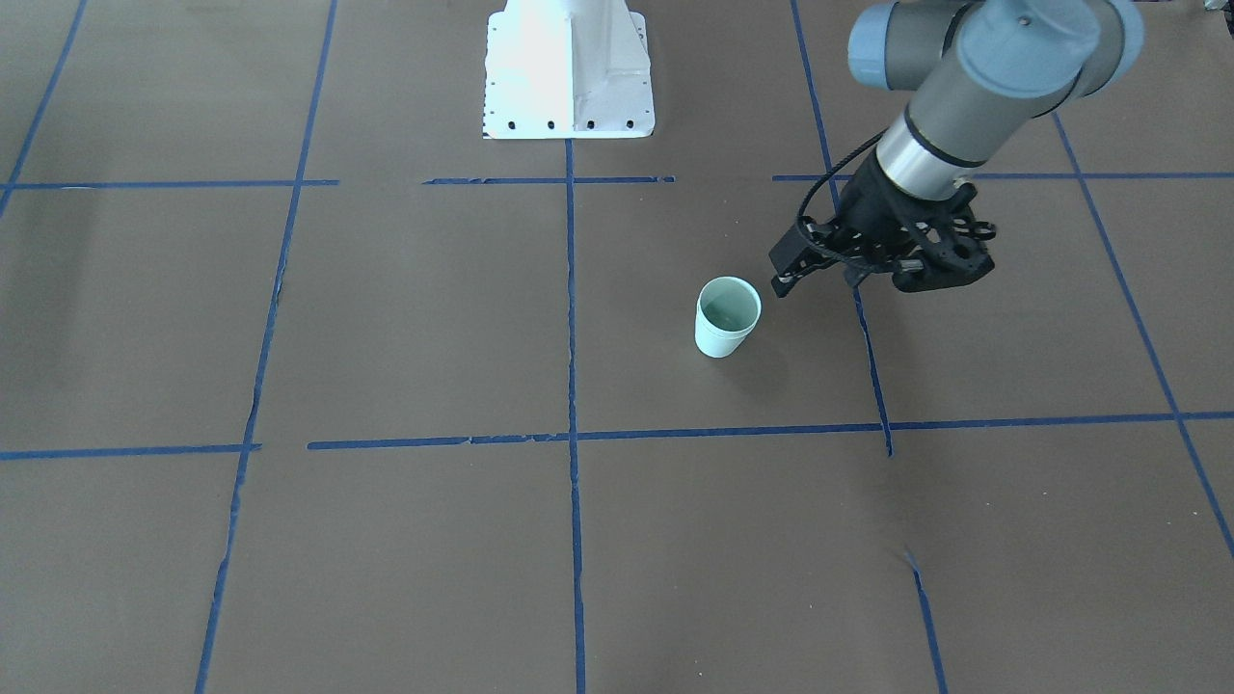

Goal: Stack cups

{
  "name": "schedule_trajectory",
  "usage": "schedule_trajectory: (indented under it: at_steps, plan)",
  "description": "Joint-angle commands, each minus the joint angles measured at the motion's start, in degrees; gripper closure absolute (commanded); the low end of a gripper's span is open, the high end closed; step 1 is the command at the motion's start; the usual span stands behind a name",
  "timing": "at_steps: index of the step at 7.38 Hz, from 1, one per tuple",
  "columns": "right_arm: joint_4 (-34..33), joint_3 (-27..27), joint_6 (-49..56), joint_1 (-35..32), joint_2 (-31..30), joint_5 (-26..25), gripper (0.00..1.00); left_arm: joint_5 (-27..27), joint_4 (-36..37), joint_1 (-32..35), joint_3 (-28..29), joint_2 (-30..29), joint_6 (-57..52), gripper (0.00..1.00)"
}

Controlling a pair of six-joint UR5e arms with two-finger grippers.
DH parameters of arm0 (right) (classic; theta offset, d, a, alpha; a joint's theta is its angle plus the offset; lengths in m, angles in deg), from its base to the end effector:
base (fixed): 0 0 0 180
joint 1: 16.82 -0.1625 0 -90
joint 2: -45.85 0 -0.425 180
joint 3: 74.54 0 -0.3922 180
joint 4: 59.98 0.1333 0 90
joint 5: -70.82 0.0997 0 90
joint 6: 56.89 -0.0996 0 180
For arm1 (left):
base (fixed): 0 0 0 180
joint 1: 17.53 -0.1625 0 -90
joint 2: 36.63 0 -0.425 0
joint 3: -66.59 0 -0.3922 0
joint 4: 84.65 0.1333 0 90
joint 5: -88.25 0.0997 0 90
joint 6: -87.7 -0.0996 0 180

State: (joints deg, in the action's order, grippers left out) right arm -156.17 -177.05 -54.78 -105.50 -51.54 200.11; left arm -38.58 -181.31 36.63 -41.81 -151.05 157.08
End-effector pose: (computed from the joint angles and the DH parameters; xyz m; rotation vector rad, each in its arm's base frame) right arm 0.0602 -0.4357 0.6279 -0.0132 -0.6859 -0.0511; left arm 0.2851 -0.5204 0.2589 0.0276 1.0267 -0.2559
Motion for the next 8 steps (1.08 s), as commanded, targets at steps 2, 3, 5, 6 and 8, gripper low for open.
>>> schedule_trajectory:
  at_steps: [2, 3, 5, 6, 8]
  plan:
    - [-0.05, 0.04, 0.0, 0.0, 0.0, 0.0, 0.0, -0.35, 10.64, 14.17, -3.39, 6.04, -24.11, 0.0]
    - [-0.05, 0.04, 0.0, 0.0, 0.0, 0.0, 0.0, -0.35, 15.14, 17.26, -3.04, 7.44, -31.77, 0.0]
    - [-0.05, 0.04, 0.0, 0.0, 0.0, 0.0, 0.0, -0.52, 15.45, 26.65, -0.25, 14.19, -51.08, 0.0]
    - [-0.05, 0.04, 0.0, 0.0, 0.0, 0.0, 0.0, -1.57, 15.19, 30.79, 3.17, 16.83, -61.19, 0.0]
    - [0.03, 0.04, 0.0, 0.0, 0.0, 0.0, 0.0, -6.67, 14.57, 33.82, 8.63, 22.97, -75.39, 0.0]
